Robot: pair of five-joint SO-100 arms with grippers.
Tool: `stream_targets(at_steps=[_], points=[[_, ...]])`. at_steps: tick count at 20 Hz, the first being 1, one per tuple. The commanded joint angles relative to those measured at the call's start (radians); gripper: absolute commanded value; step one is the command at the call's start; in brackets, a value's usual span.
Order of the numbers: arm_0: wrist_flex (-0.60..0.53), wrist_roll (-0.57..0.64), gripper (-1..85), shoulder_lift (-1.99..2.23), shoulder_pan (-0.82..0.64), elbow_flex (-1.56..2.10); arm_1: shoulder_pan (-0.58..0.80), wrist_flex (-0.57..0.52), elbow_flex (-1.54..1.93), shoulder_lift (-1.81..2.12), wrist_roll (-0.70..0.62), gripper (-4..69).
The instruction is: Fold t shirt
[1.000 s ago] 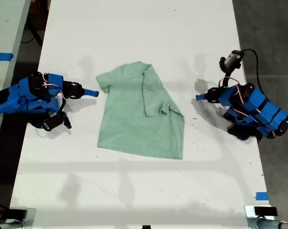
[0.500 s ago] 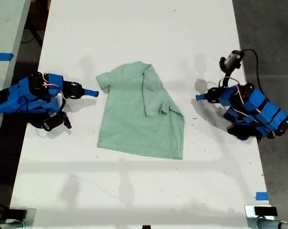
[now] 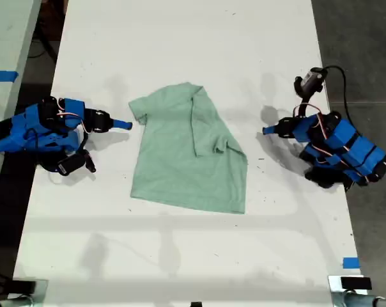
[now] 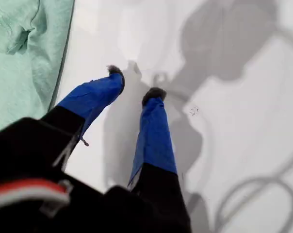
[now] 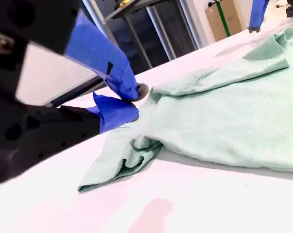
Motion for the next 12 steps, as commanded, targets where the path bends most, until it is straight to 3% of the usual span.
stream_targets(at_steps=[1,12], points=[[-0.005,0.005,1.9,0.008,0.009,0.040,0.009,-0.006,0.040,0.014,-0.014,11.0],[-0.003,-0.003,1.9,0.008,0.003,0.040,0.009,-0.006,0.040,0.014,-0.014,11.0]])
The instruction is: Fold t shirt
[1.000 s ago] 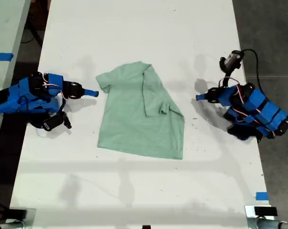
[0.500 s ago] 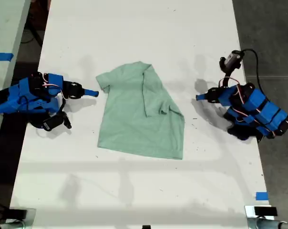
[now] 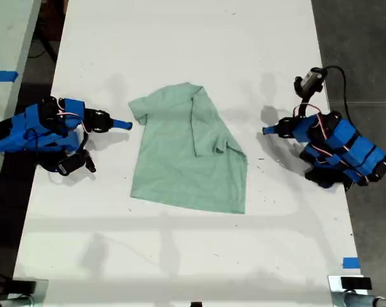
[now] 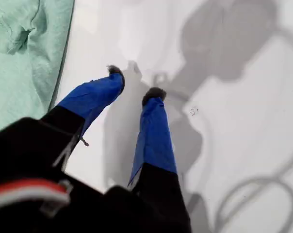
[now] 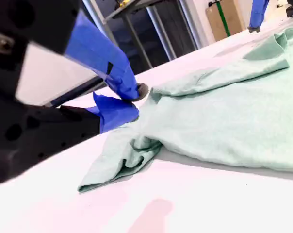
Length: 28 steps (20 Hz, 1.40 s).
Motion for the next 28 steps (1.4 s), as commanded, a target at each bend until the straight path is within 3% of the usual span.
stream_targets(at_steps=[1,4,5,7,9,10,15,17,23,24,25,26,28], points=[[0.000,-0.014,1.9,0.008,0.023,0.040,0.009,-0.006,0.040,0.014,-0.014,11.0],[0.008,-0.285,2.0,-0.005,0.006,0.040,0.009,-0.006,0.040,0.014,-0.014,11.0],[0.008,-0.322,2.7,-0.005,0.005,0.038,0.009,-0.006,0.040,0.014,-0.014,11.0],[0.006,-0.621,10.1,0.003,0.210,0.040,0.009,-0.006,0.040,0.014,-0.014,11.0],[0.006,-0.623,11.7,0.003,0.296,0.040,0.009,-0.006,0.040,0.014,-0.014,11.0],[0.006,-0.586,8.6,0.003,0.259,0.040,0.009,-0.006,0.040,0.014,-0.014,11.0],[-0.023,-0.583,13.1,0.008,0.181,0.040,0.032,-0.006,0.040,0.014,-0.014,11.0],[-0.003,-0.592,-0.3,0.008,0.166,0.040,0.032,-0.006,0.040,0.014,-0.014,11.0],[-0.029,-0.577,-0.3,0.008,-0.077,0.040,0.037,-0.006,0.040,0.014,-0.014,11.0],[-0.049,-0.525,-0.3,0.008,-0.069,0.038,0.037,-0.006,0.040,0.014,-0.014,11.0],[-0.121,-0.446,0.1,0.009,-0.071,0.037,0.037,-0.006,0.040,0.014,-0.014,11.0],[-0.156,-0.416,7.1,0.006,-0.089,0.017,0.037,-0.006,0.040,0.014,-0.014,11.0],[-0.034,-0.367,16.5,-0.230,-0.195,-0.199,0.038,-0.006,0.040,0.014,0.006,11.0]])
